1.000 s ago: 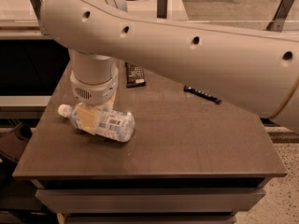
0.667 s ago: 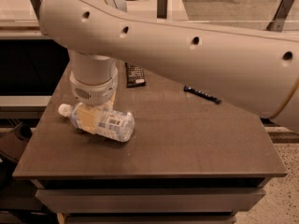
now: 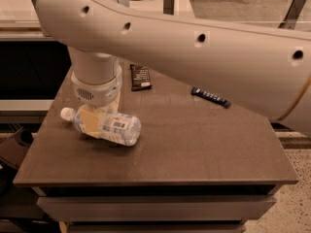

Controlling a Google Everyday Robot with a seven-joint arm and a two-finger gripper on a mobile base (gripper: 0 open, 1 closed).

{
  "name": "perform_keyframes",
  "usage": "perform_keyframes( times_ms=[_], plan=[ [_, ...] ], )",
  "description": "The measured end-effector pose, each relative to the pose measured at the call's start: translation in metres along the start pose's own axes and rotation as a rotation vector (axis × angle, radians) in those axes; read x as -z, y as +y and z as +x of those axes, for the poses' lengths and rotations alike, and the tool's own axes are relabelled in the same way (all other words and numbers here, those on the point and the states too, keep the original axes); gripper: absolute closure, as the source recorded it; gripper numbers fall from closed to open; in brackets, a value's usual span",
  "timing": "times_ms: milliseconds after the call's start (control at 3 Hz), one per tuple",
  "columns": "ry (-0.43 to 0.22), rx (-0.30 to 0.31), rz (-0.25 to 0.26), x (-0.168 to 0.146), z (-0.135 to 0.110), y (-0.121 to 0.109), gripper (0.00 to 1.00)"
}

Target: Place blue plastic bottle upright

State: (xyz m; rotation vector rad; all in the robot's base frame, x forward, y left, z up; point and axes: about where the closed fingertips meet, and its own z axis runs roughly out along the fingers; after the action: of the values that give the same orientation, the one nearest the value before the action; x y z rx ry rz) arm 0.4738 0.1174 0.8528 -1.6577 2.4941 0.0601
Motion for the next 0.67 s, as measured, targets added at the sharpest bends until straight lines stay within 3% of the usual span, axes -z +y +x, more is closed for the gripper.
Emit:
perform_keyframes(
  times_ms=[333,667],
  plan=[
    [0.023,0.016,0.032,0.023,0.004,-0.01,1.0],
    [-0.039,0.048,0.067,0.056,0.006,-0.023,1.0]
  ],
)
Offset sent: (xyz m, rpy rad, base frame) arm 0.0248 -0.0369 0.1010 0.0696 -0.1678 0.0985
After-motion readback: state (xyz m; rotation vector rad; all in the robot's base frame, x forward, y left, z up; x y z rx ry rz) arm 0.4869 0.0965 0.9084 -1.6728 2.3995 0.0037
